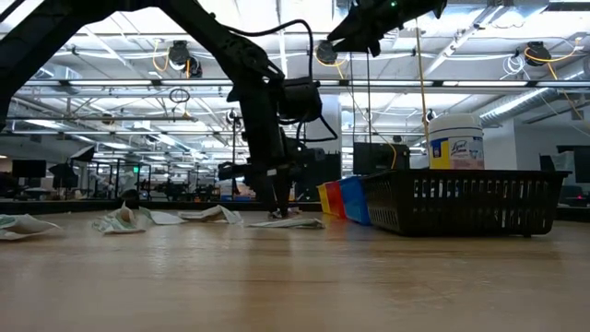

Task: Pick & Place First Aid Supplies
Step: Put the orange ointment pack into the yellow bin

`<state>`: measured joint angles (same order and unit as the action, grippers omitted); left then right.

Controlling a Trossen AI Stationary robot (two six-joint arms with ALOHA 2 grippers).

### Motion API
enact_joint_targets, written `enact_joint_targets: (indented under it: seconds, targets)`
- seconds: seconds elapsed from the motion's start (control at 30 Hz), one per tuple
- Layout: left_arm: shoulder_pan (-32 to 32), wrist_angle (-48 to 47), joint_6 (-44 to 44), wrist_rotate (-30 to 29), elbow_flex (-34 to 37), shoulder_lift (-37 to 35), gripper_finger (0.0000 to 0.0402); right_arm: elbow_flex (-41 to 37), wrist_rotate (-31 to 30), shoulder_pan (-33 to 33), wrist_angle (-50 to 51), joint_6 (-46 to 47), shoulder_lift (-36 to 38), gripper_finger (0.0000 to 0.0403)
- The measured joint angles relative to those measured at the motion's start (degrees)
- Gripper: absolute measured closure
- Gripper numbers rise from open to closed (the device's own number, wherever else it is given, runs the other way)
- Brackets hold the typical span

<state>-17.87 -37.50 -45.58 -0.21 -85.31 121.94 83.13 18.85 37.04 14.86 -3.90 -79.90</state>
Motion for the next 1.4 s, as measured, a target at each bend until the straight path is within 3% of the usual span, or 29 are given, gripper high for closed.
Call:
enact_joint_targets:
  seconds: [0.13, 0.3, 0.43, 0.6, 0.7, 0.93, 1.07, 1.17, 1.4]
  targets:
    - [0.07, -0.79, 0.39, -0.28, 0.04, 0.10, 0.0331, 0.00, 0.68, -0.02, 0.00, 0.00, 0.41, 0.0190]
    - [-0.67, -4.34, 5.28, 1.23, 0.38, -2.01, 0.0392, 0.00, 0.66, -0.02, 0.13, -0.70, 1.21, 0.0190]
    - [-1.43, -7.41, 13.12, 2.17, 0.60, -5.83, 0.0398, 0.00, 0.69, -0.02, 0.42, -0.29, 1.75, 0.0190]
    - [-2.60, -4.50, 26.69, 3.93, 1.76, -11.30, 0.0399, 0.00, 0.78, 0.00, 1.94, 4.81, 1.60, 0.0190]
    - [-3.85, 4.20, 31.02, 7.96, 6.13, -16.34, 0.0400, -0.51, 0.56, 0.00, 1.62, 6.33, 1.64, 0.0190]
    - [-8.91, 37.21, 36.00, 21.55, 26.39, -28.36, 0.0401, -3.18, 0.88, -0.02, -2.60, 12.63, 1.63, 0.0190]
    - [-10.11, 51.61, 38.86, 26.29, 33.81, -32.89, 0.0401, -6.83, 3.25, -0.97, -7.59, 13.81, 1.62, 0.0190]
    - [-10.12, 60.03, 41.86, 28.58, 35.14, -34.46, 0.0401, -10.03, 3.89, -2.95, -13.00, 13.70, 1.62, 0.0190]
    - [-10.21, 68.63, 41.13, 30.36, 35.18, -35.52, 0.0401, -15.39, 3.98, -7.67, -25.07, 13.55, -0.01, 0.0190]
